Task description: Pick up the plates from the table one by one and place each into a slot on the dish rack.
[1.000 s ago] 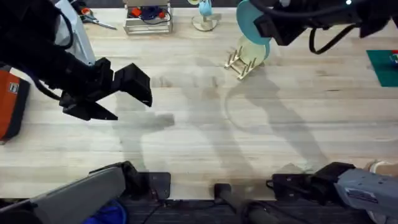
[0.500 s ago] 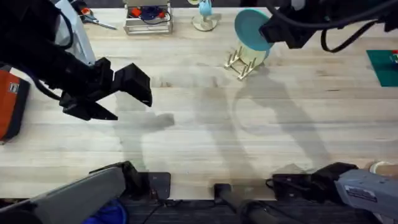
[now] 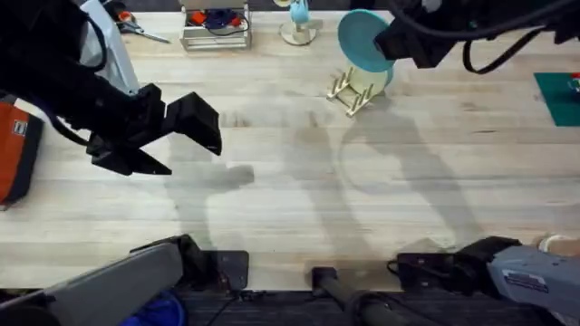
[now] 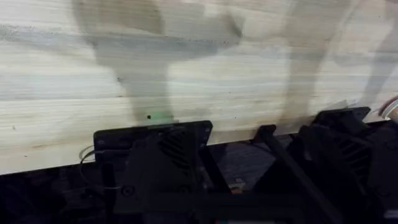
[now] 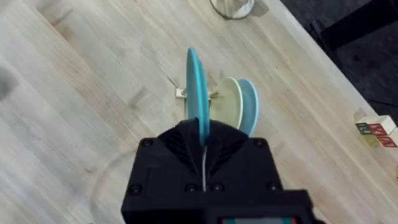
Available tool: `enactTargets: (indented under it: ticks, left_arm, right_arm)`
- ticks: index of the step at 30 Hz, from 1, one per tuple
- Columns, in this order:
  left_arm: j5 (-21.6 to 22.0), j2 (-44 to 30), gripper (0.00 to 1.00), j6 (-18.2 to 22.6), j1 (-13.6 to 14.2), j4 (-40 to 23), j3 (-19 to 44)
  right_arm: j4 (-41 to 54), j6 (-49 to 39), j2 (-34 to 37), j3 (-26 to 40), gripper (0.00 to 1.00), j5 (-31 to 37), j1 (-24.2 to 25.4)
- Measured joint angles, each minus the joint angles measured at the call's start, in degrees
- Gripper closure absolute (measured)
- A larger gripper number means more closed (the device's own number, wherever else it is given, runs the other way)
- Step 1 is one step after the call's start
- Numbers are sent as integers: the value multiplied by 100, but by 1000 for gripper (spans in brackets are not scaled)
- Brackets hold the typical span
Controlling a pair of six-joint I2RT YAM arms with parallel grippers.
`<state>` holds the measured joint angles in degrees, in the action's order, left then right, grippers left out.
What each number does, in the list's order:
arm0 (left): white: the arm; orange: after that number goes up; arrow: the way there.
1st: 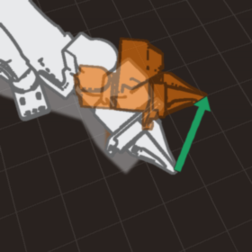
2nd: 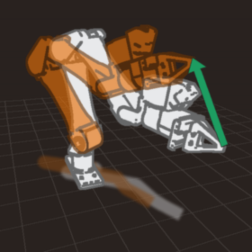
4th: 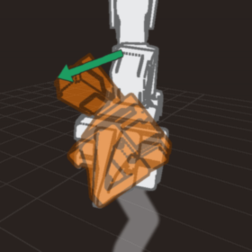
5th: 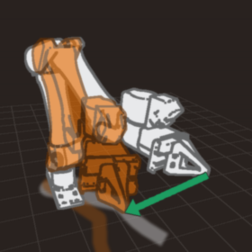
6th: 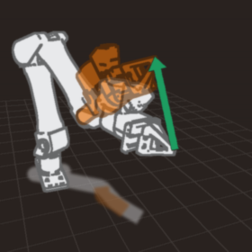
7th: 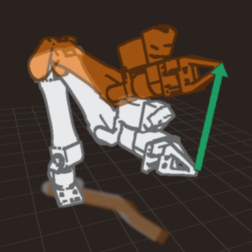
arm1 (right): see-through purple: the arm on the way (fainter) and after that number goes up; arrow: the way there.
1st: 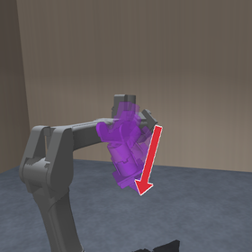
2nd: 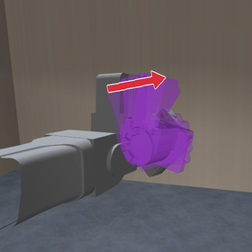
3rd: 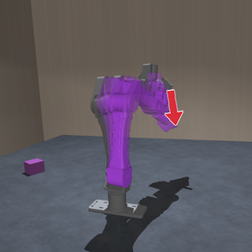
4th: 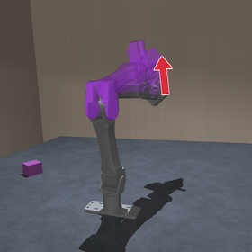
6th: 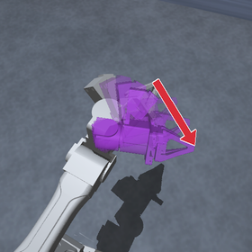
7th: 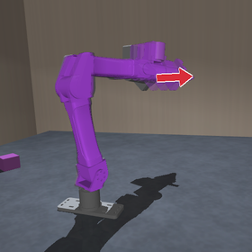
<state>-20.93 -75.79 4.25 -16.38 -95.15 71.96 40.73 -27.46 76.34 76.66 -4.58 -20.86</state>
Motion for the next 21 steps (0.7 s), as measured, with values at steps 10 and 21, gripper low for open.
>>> enactTargets:
  ticks: [10, 21]
  left_arm:
    - [0, 0, 8, 0, 0, 0, 0]
    - [0, 0, 6, 0, 0, 0, 0]
  right_arm:
    - [16, 0, 92, 0, 971, -20, 22]
    - [48, 0, 316, 2, 972, -20, 52]
